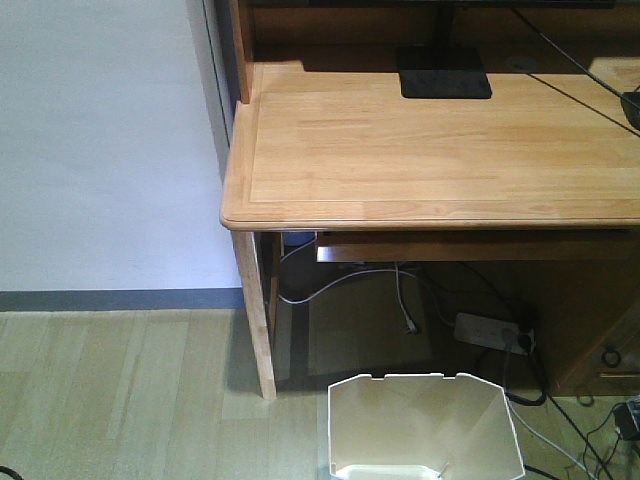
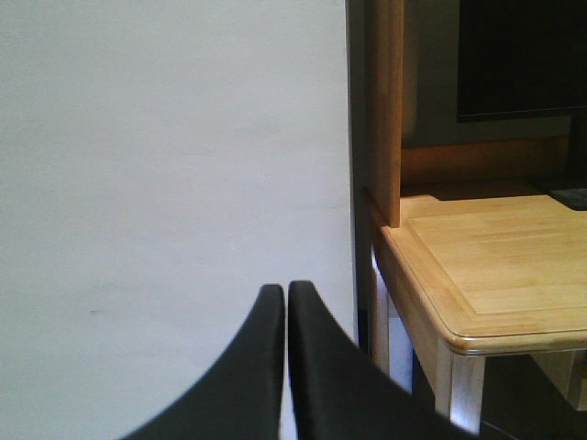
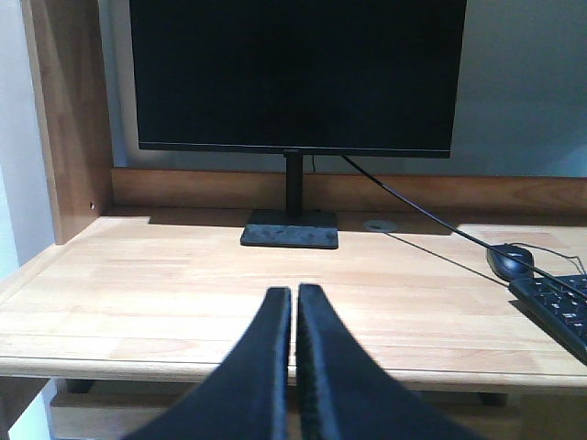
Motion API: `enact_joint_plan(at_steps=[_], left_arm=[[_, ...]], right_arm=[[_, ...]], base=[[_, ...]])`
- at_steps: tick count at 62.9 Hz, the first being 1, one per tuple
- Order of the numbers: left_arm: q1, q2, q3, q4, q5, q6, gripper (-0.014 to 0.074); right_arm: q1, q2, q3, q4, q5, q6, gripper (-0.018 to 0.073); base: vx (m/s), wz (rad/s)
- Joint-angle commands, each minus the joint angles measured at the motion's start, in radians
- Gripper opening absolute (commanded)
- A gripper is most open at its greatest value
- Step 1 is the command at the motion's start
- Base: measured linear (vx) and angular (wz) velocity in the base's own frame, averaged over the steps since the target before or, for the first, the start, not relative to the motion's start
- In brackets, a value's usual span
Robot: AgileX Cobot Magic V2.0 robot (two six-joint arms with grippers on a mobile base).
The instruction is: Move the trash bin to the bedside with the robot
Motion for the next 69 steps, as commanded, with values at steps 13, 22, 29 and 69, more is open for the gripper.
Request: enact_joint_plan(at_steps=[13, 22, 29, 69], left_arm=[[-0.006, -0.007, 0.013, -0.009, -0.074, -0.014, -0.0006], [-0.006, -0.008, 0.012, -0.009, -0.074, -0.014, -0.0006], [-0.006, -0.008, 0.012, -0.009, -0.074, -0.014, -0.0006], [-0.006, -0.008, 0.013, -0.009, -0.074, -0.014, -0.0006]], right_arm=[[-0.002, -0.011, 0.001, -0.011, -0.069, -0.001, -0.0008], [-0.002, -0.011, 0.001, -0.011, -0.069, -0.001, -0.0008], [-0.002, -0.011, 0.001, -0.011, -0.069, -0.001, -0.0008], [-0.002, -0.011, -0.031, -0.010, -0.182, -0.001, -0.0008]], base=[[0.00, 0.00], [0.00, 0.00], [0.00, 0.00], [0.00, 0.00]])
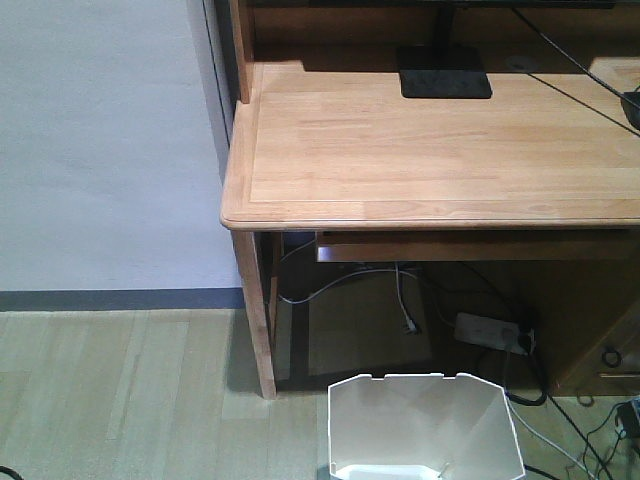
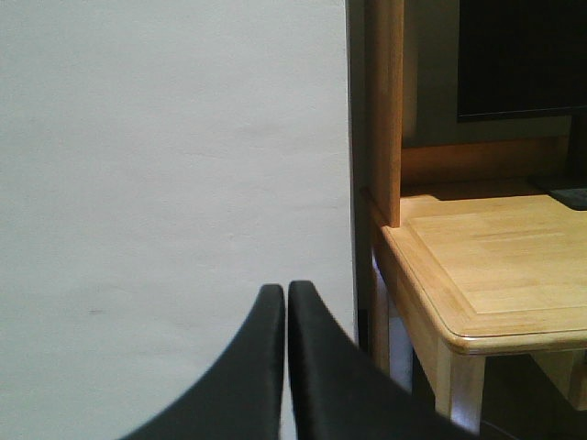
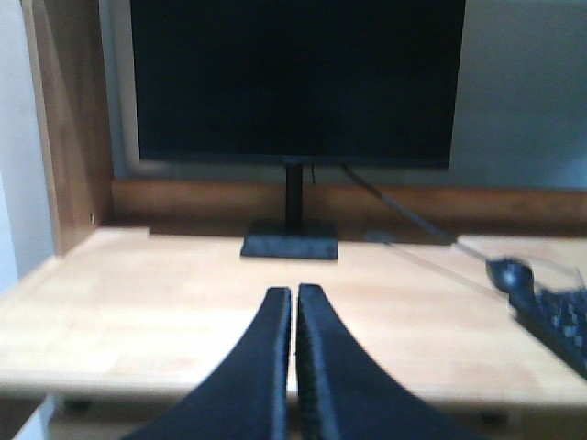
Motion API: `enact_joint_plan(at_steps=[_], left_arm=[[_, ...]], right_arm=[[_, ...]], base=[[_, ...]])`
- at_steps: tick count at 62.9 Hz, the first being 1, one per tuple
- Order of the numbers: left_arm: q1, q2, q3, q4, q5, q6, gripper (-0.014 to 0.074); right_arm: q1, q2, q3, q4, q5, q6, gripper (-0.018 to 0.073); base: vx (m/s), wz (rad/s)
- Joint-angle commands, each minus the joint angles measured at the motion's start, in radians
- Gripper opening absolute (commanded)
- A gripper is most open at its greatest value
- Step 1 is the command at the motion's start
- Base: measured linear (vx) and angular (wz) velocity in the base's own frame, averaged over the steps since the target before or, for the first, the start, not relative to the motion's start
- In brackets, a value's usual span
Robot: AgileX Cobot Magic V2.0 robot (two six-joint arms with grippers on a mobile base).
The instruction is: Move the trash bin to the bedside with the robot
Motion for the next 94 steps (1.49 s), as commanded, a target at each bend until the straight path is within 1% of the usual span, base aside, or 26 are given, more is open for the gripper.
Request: enact_joint_plan(at_steps=[1, 9, 17, 24, 31, 35, 46, 60, 68, 75, 78, 85, 90, 94], left_arm=[[-0.006, -0.008, 0.013, -0.009, -0.074, -0.014, -0.0006], [-0.006, -0.008, 0.013, -0.009, -0.074, -0.014, -0.0006], [-0.006, -0.008, 0.013, -0.009, -0.074, -0.014, -0.0006], [-0.006, -0.008, 0.013, -0.009, -0.074, -0.014, -0.0006], [-0.006, -0.008, 0.013, -0.009, -0.074, -0.014, -0.0006], [-0.006, -0.008, 0.013, -0.009, -0.074, -0.014, -0.0006], [-0.006, -0.008, 0.013, -0.009, -0.074, -0.014, -0.0006], [-0.006, -0.008, 0.013, -0.009, -0.074, -0.014, -0.0006], [-0.006, -0.008, 0.013, -0.009, -0.074, -0.014, -0.0006], [-0.006, -0.008, 0.013, -0.009, -0.074, -0.014, -0.0006], [-0.006, -0.008, 0.013, -0.009, -0.074, -0.014, -0.0006], [-0.006, -0.008, 0.013, -0.009, -0.074, -0.014, -0.0006], [-0.006, -0.008, 0.013, -0.009, -0.074, -0.014, -0.0006], [-0.006, -0.008, 0.013, -0.009, -0.074, -0.014, -0.0006]], right_arm=[[-0.002, -0.011, -0.044, -0.010, -0.128, -0.001, -0.0008], [-0.002, 0.019, -0.144, -0.010, -0.071, -0.001, -0.0008], [-0.002, 0.123, -0.261, -0.010, 0.028, -0.001, -0.0008], [-0.002, 0.239, -0.354, -0.008, 0.150, 0.000, -0.0008], [-0.002, 0.340, -0.422, 0.031, 0.287, 0.008, -0.0008], [-0.002, 0.373, -0.443, 0.049, 0.339, 0.007, -0.0008], [-0.002, 0.426, -0.445, 0.045, 0.335, 0.010, -0.0008], [-0.003, 0.432, -0.445, 0.026, 0.404, 0.010, 0.0010], [-0.003, 0.450, -0.446, 0.009, 0.445, 0.010, 0.0089], [-0.003, 0.482, -0.447, 0.007, 0.456, 0.011, 0.0214], [-0.003, 0.502, -0.447, 0.007, 0.456, 0.016, 0.0284], [-0.003, 0.559, -0.451, 0.008, 0.467, 0.056, 0.0419], [-0.003, 0.619, -0.478, 0.008, 0.505, 0.065, 0.0482], [-0.003, 0.689, -0.510, 0.008, 0.544, 0.075, 0.0505]], base=[[0.00, 0.00], [0.00, 0.00], [0.00, 0.00], [0.00, 0.00], [0.00, 0.00], [0.00, 0.00], [0.00, 0.00], [0.00, 0.00], [0.00, 0.00], [0.00, 0.00], [0.00, 0.00], [0.00, 0.00], [0.00, 0.00], [0.00, 0.00]])
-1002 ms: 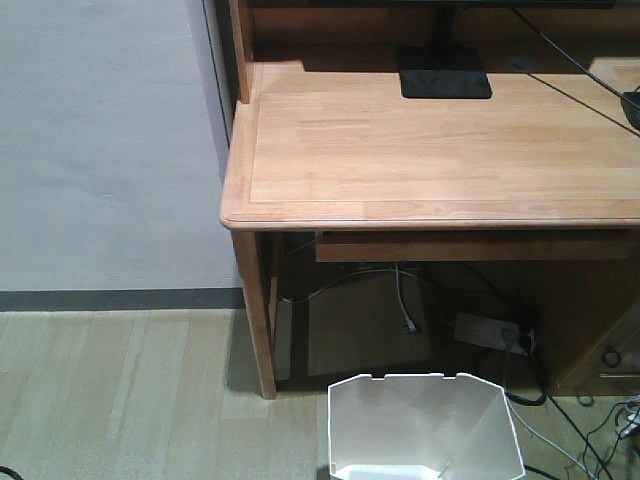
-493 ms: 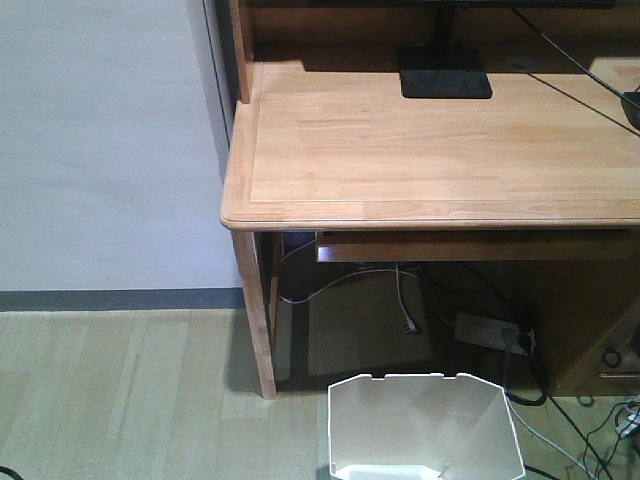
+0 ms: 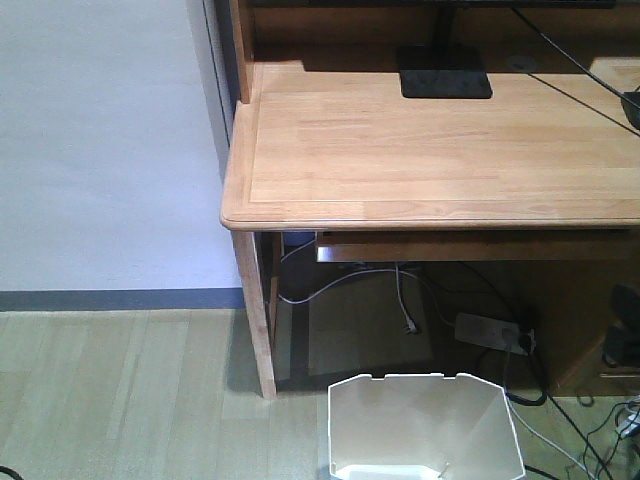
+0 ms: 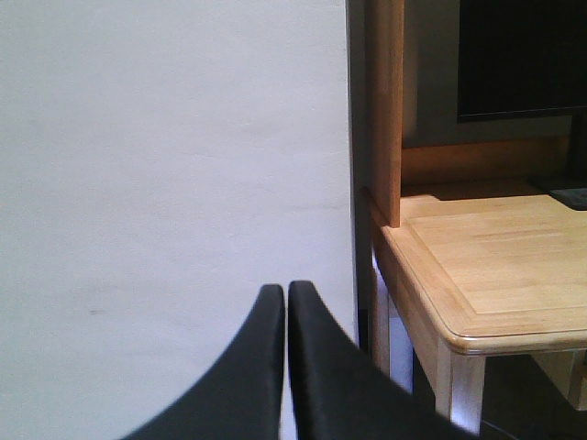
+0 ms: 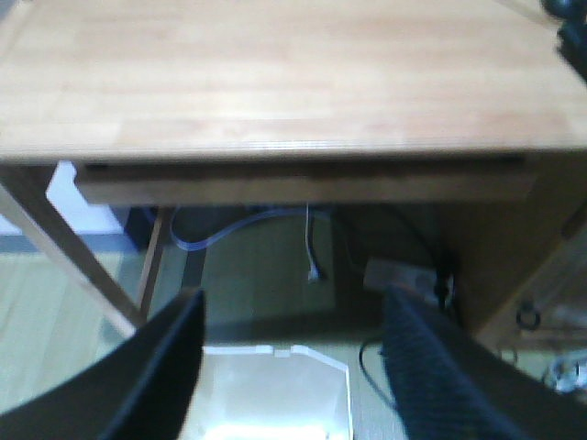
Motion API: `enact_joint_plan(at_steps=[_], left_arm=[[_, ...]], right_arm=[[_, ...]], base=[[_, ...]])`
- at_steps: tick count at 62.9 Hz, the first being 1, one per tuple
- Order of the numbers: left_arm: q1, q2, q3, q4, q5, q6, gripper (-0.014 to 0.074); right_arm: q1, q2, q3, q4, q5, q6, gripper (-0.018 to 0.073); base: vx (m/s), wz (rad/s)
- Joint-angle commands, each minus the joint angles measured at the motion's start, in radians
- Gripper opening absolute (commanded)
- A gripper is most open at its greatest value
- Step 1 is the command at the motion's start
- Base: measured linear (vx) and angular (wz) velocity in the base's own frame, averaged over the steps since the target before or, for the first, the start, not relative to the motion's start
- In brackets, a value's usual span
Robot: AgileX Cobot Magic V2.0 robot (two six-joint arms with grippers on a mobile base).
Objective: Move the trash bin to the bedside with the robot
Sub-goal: 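Lower the right gripper toward the rim of the white trash bin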
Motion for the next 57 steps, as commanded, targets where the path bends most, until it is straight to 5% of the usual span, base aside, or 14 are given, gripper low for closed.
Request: enact_joint_plan(at_steps=[1, 22, 41, 57], left_arm=[[-0.006, -0.008, 0.013, -0.009, -0.074, -0.014, -0.0006], [-0.006, -0.008, 0.013, -0.009, -0.074, -0.014, -0.0006], [-0.006, -0.008, 0.013, -0.009, -0.074, -0.014, -0.0006], [-0.006, -0.008, 0.013, -0.009, -0.074, -0.014, -0.0006]], right_arm=[[-0.003, 0.105, -0.085, -0.010, -0.005, 0.019, 0.0508], [-0.003, 0.509, -0.251, -0.024, 0.130, 0.015, 0.0510], [-0.007, 0.810, -0.260, -0.036, 0.046, -0.021, 0.0509], [-0.146, 1.019, -0.260, 0.038, -0.043, -0.119, 0.0509]], base=[[0.00, 0.00], [0.00, 0.00], [0.00, 0.00], [0.00, 0.00]])
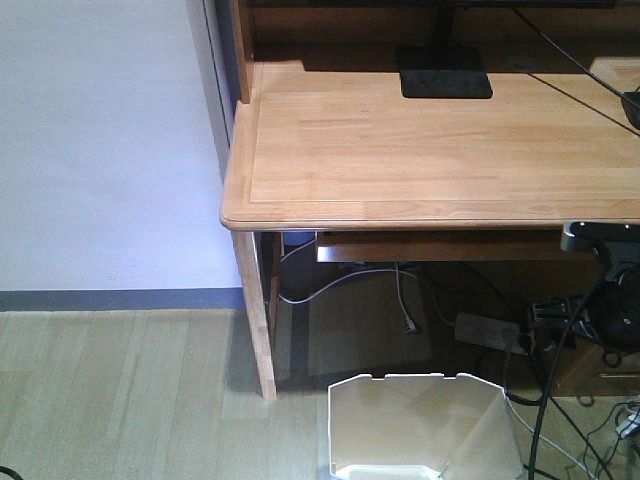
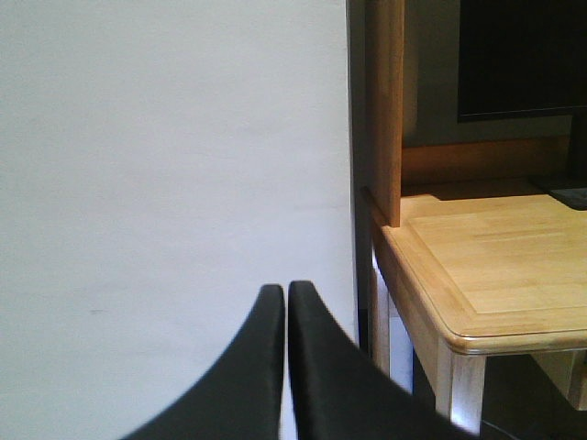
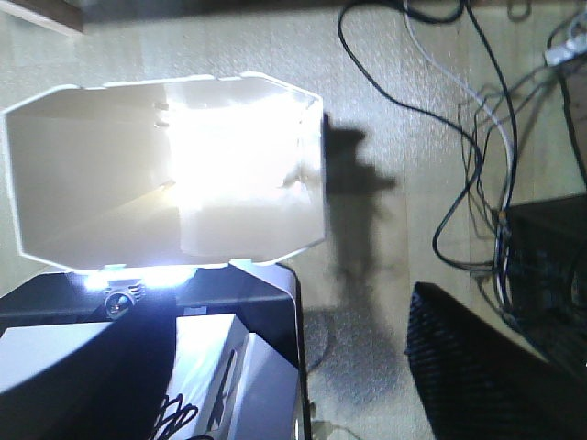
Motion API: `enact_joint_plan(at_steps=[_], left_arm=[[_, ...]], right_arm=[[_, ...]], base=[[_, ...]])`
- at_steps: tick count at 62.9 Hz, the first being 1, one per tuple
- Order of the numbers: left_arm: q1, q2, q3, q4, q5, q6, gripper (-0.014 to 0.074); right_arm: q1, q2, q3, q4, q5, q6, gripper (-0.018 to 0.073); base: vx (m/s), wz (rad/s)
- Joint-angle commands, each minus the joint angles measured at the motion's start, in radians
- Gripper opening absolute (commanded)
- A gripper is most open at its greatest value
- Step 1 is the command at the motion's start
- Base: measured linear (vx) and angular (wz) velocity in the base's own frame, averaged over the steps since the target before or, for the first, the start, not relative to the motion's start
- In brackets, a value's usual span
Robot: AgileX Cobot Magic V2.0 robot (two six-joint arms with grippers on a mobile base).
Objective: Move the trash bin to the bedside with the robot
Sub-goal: 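Lower the right gripper toward the rim of the white trash bin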
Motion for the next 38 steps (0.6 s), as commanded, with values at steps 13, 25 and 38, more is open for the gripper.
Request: enact_joint_plan(at_steps=[13, 25, 38], left_arm=[[-0.006, -0.008, 0.013, -0.009, -0.074, -0.014, -0.0006], [-0.006, -0.008, 0.012, -0.009, -0.074, -0.014, -0.0006], [-0.006, -0.008, 0.012, -0.009, -0.074, -0.014, -0.0006]], right_arm=[[-0.053, 0.199, -0.027, 0.107, -0.148, -0.203, 0.0509], [-0.053, 0.377, -0.078, 0.120, -0.219, -0.228, 0.0509], [-0.053, 0.562, -0.158, 0.123, -0.316, -0.243, 0.0509]], base=[[0.00, 0.00], [0.00, 0.00], [0.00, 0.00]])
